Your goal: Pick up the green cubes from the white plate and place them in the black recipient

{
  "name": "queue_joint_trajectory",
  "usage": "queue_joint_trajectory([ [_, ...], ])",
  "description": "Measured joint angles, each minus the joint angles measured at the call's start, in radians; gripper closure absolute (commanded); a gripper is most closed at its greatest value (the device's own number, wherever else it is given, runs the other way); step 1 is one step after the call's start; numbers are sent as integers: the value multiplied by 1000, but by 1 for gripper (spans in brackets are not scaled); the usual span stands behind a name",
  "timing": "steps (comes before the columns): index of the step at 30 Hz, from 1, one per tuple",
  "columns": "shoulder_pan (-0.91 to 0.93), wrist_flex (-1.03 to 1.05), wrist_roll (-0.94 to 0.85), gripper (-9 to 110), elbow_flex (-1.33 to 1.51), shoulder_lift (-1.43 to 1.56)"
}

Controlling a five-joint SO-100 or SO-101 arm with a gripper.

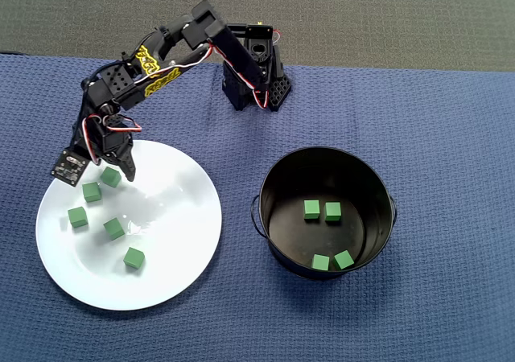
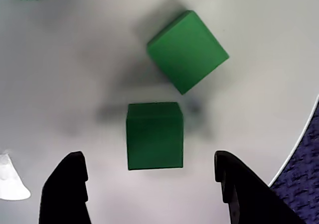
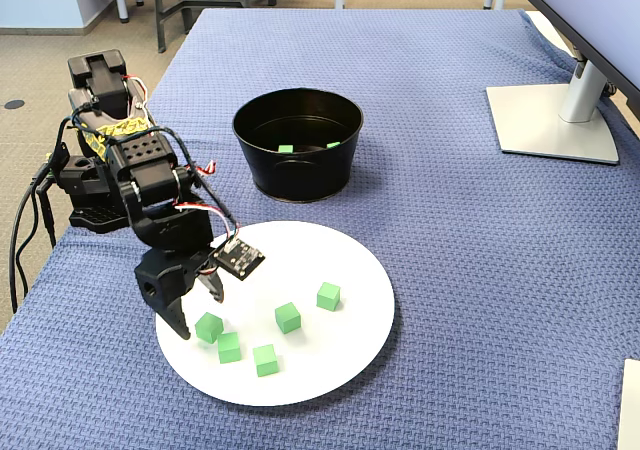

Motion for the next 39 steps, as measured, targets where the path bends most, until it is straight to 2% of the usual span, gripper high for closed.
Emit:
queue_joint_trajectory([
  [18, -6, -37, 29, 81, -58, -78],
  [26, -11, -51, 46, 89, -58, -86],
  [33, -11, -51, 55, 100, -58, -86],
  [39, -12, -84, 60, 101, -32, -84],
])
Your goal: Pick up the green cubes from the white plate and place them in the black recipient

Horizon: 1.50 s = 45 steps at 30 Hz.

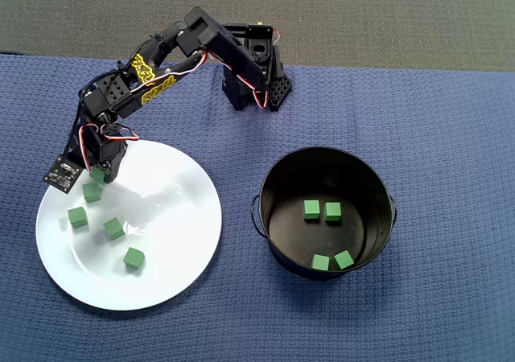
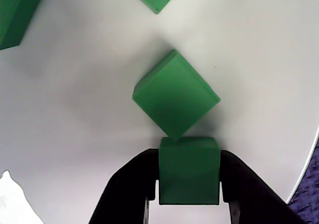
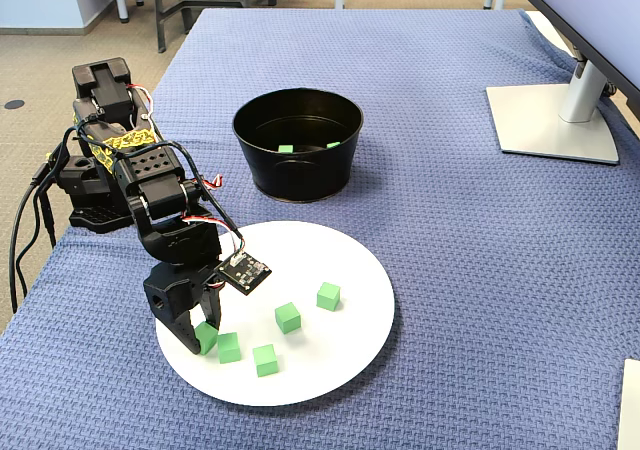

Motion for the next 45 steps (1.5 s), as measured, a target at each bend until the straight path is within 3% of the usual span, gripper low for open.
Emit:
queue_joint_trajectory([
  [8, -3, -57, 112, 101, 87, 63],
  [16, -43, 61, 313, 101, 179, 293],
  [27, -189, 17, 769, 101, 265, 583],
  [35, -448, 278, 1143, 101, 272, 881],
  [43, -822, 514, 1551, 101, 272, 1126],
  [45, -910, 534, 1647, 93, 275, 1167],
])
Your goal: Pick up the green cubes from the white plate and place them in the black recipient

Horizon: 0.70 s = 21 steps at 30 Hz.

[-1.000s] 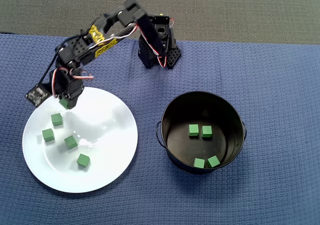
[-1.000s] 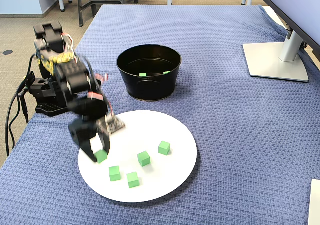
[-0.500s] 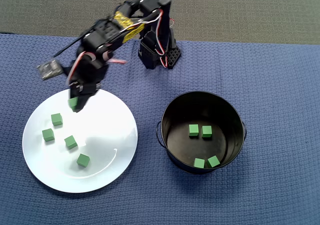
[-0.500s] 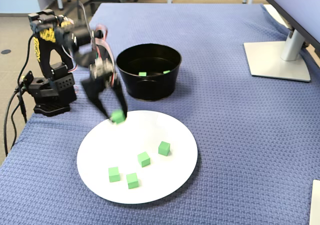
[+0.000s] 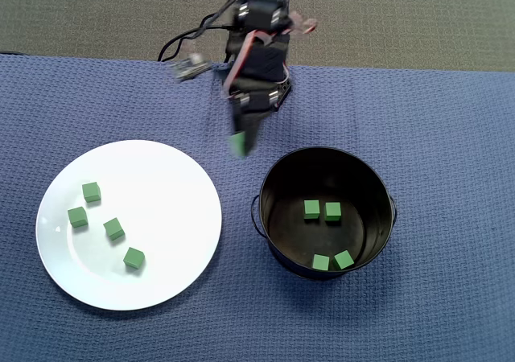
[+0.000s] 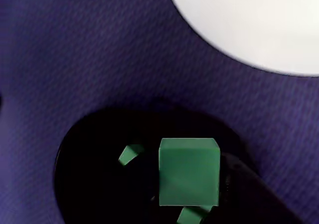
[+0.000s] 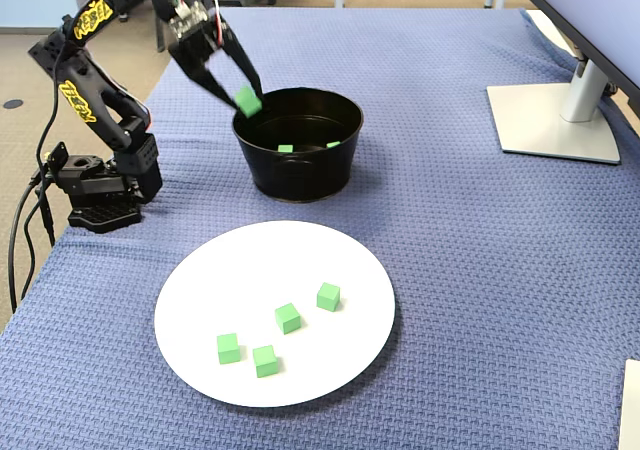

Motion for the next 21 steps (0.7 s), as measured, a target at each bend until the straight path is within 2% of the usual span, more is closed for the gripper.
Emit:
queue_joint_trajectory([
  [3, -91, -14, 95, 79, 71, 48],
  [7, -173, -78, 166, 82, 161, 74],
  [11, -169, -135, 189, 78, 178, 69],
  [15, -170, -176, 204, 84, 176, 46],
  [18, -89, -245, 186, 86, 147, 35],
  [21, 35, -225, 43, 83, 64, -18],
])
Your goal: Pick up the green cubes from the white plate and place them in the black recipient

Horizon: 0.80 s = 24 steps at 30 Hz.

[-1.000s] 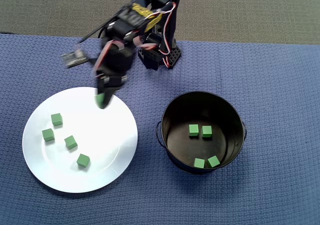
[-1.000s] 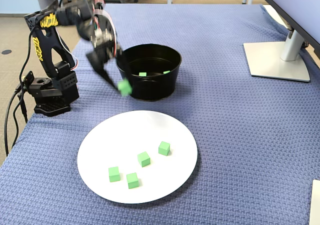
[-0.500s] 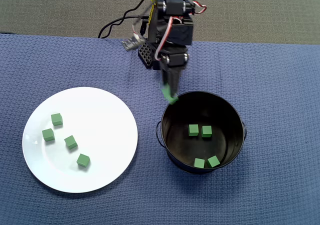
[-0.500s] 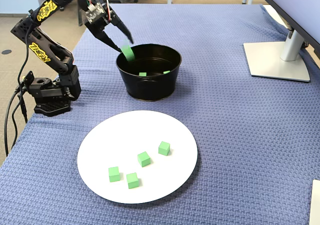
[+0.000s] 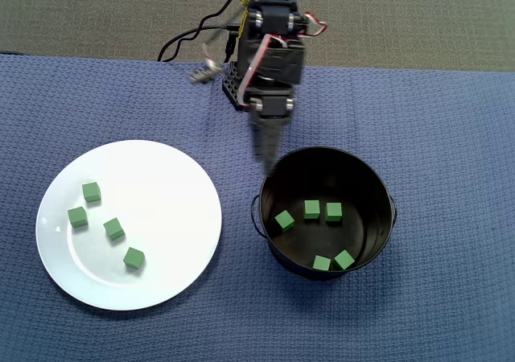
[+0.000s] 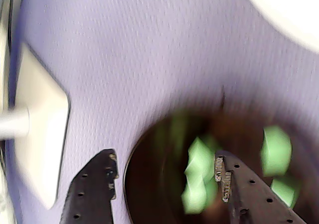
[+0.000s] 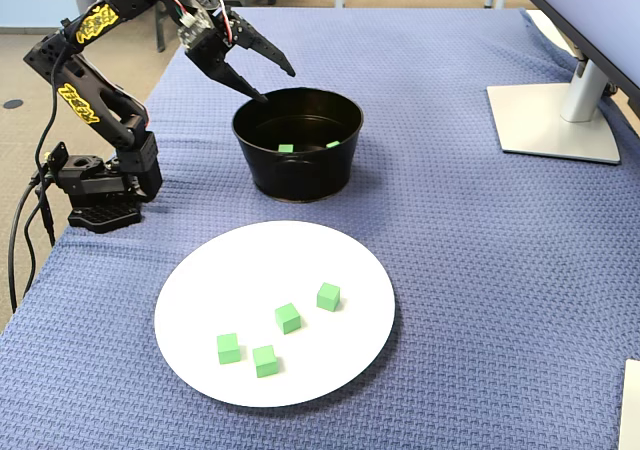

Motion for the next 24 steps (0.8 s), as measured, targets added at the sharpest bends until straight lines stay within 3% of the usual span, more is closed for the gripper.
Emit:
queue_joint_trajectory([
  [3, 140, -35, -218, 82, 12, -35],
  [7, 357, -239, -400, 83, 77, -147],
  [12, 571, -345, -319, 83, 35, -405],
  [18, 630, -278, -166, 81, -150, -699],
  [24, 621, -264, -275, 79, -163, -790],
])
